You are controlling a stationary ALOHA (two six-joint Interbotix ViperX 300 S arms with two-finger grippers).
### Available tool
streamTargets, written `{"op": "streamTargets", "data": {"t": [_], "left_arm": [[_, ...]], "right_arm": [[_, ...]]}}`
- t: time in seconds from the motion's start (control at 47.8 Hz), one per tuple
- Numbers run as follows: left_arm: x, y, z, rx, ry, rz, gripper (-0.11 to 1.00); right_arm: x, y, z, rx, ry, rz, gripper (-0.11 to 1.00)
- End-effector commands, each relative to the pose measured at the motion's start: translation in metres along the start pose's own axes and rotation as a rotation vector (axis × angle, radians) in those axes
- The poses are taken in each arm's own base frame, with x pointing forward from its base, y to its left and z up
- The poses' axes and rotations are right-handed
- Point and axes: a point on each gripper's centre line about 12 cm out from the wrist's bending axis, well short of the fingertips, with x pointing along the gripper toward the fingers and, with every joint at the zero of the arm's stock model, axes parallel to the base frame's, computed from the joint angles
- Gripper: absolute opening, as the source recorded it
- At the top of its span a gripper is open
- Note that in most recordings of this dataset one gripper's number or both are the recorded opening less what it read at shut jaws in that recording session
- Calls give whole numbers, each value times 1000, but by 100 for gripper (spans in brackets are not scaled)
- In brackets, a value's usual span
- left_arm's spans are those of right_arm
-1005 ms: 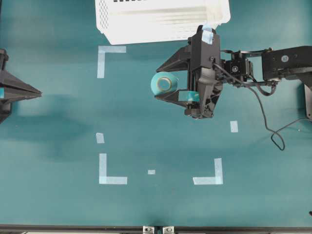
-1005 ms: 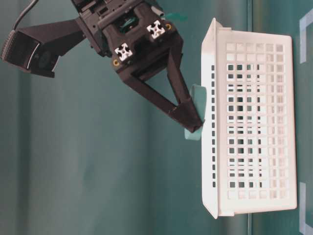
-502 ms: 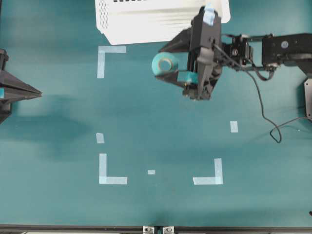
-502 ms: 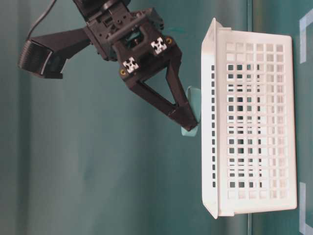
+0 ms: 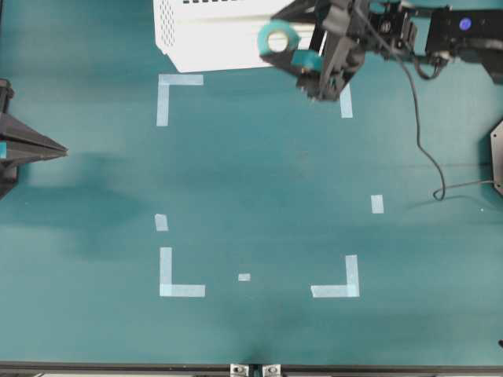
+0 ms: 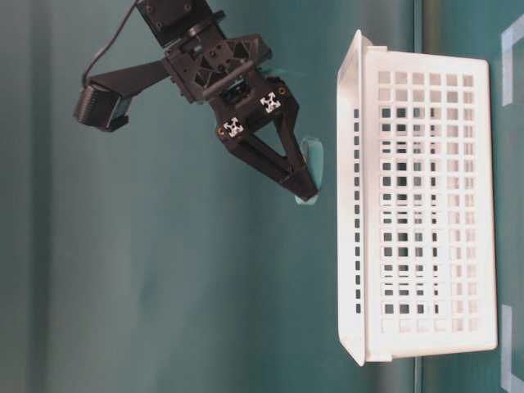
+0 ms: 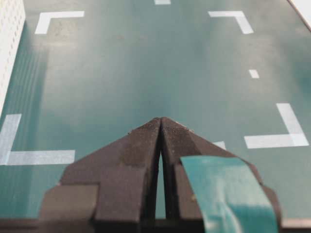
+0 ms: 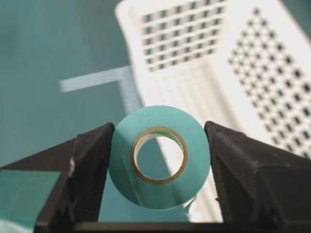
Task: Put the tape in the middle into the white basket.
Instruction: 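Carry the tape roll with the right gripper over the white basket, then lower the tape roll into the basket and open the right gripper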
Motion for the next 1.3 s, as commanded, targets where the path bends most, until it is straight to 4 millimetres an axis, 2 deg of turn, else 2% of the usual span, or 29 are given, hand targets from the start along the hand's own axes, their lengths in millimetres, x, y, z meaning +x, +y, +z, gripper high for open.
{"op": "streamTargets", "data": {"t": [0.0, 0.209, 0.502, 0.795, 1.277], "left_arm": [[0, 0, 5, 0, -11, -2, -11], [0, 0, 5, 0, -9, -2, -11], [0, 0, 5, 0, -9, -2, -11], [0, -1, 5, 1, -9, -3, -11], [0, -1, 5, 1, -9, -3, -11]], "right_arm": [[-4, -6, 19, 7, -60, -9, 66], [2, -26, 20, 28, -70, -50, 66], [15, -44, 25, 43, -82, -85, 66], [28, -52, 30, 37, -80, -103, 66], [30, -65, 27, 47, -59, -131, 66]]}}
